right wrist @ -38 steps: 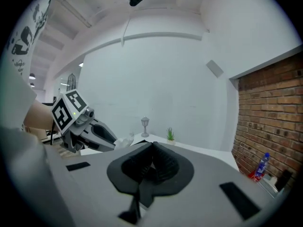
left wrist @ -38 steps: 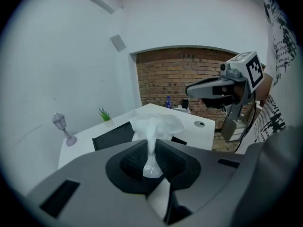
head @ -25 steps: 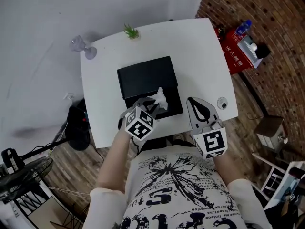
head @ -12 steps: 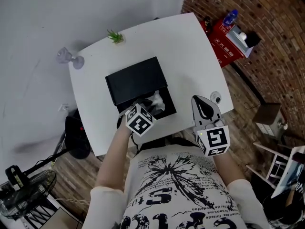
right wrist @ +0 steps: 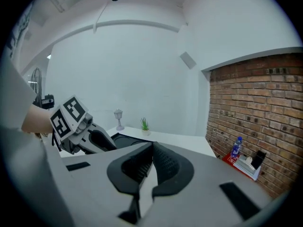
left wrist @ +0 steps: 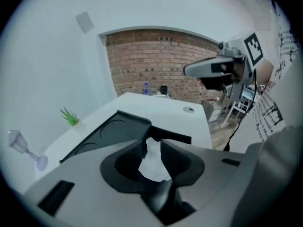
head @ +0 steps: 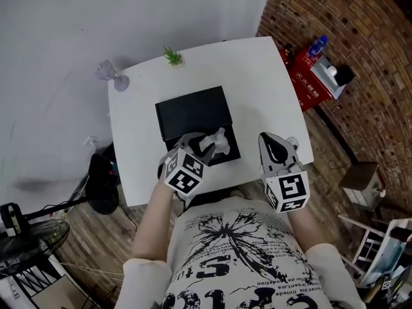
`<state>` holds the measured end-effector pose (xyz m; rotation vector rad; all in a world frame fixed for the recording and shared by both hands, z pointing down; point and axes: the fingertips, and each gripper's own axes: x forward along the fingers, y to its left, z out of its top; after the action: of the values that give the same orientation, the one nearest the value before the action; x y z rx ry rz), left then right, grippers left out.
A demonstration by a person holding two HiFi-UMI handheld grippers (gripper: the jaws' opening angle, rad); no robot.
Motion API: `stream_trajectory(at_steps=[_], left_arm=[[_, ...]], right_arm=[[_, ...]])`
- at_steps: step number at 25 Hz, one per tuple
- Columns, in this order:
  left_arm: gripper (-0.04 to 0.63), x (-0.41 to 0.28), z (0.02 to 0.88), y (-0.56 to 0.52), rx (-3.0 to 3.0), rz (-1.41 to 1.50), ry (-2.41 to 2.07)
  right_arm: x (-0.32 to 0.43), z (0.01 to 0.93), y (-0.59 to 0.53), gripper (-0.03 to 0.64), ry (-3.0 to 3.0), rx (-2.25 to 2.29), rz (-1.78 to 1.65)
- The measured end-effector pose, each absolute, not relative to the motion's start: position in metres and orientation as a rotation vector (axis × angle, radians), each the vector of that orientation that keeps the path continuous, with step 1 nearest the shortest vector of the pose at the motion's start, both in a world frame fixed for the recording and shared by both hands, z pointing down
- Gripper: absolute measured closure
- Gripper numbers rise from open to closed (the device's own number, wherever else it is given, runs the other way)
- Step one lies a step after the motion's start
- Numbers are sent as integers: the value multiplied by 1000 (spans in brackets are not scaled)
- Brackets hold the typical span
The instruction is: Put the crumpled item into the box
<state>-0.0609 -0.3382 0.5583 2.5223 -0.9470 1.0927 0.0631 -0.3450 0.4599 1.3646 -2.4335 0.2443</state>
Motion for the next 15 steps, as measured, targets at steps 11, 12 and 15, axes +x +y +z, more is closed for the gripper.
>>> stream_trajectory(at_steps=[11,12,15], left_arm=[[553,-116,414,-309,2578,555,-1512],[563,-121,405,-303,2573,503,-1551],[578,-140,380,-287,2546,359,-1658]], right_arm=[[18,406,-332,601,-2631,1153,50],[15,401,-330,601,-2653,1139,36],[2,388,-325,601,-2723,1080,-9]])
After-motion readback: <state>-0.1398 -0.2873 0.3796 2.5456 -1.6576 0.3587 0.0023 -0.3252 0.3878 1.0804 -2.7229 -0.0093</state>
